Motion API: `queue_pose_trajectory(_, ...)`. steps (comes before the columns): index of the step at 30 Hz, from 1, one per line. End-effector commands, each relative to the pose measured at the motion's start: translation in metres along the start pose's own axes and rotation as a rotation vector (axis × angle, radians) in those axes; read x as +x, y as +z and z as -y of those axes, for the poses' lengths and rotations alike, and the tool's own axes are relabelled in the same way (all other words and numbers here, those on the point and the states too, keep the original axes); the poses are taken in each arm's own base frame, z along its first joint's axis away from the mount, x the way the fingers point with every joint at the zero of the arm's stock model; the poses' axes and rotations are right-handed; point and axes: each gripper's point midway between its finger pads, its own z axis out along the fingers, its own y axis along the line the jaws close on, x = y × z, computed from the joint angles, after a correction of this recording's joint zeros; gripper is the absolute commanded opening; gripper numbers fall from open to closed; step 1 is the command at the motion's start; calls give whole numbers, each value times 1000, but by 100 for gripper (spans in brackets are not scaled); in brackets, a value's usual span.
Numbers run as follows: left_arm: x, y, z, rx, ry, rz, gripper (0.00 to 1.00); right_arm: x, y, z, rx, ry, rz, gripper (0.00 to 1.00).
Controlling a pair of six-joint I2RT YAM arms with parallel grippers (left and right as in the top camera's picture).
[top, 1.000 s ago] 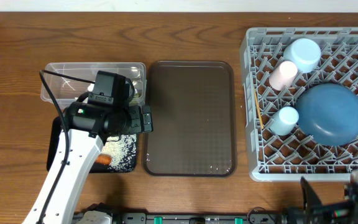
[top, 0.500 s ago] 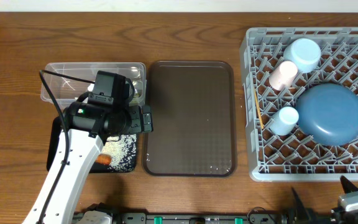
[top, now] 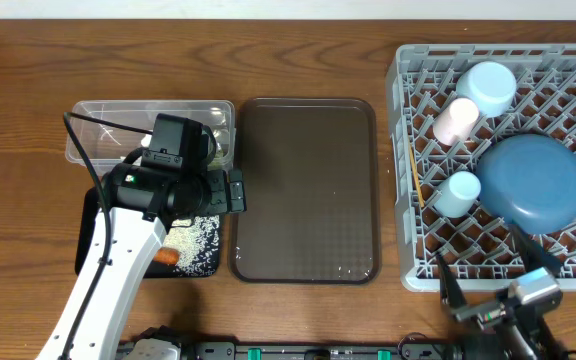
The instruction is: Sort waste into correct bins and load items into the dishwasher rack
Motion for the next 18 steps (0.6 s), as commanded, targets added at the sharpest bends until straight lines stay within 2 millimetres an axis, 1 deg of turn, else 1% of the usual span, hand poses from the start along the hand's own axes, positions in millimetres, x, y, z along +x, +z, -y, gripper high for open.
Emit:
queue_pose_trajectory(1,-3,-2,-2,-11,-2,11,98,-2,10,0,-19,41,67,99)
queue_pose_trajectory(5,-3,-2,-2,-11,-2,11,98,-7,20,9,4,7,171,99)
queue_pose_trajectory(8,-3,-2,-2,-11,-2,11,98,-1,27,18,40,11,213,99)
queue_pose_trajectory(10,-3,-2,-2,-11,-2,11,98,6,31,28,85,66,233,99)
queue_pose_trajectory(13,-3,-2,-2,-11,-2,11,98,23,37,41,144,145,238,99)
queue_pose_trajectory(18,-3,-2,-2,-11,-2,11,98,60,46,54,208,240,201,99)
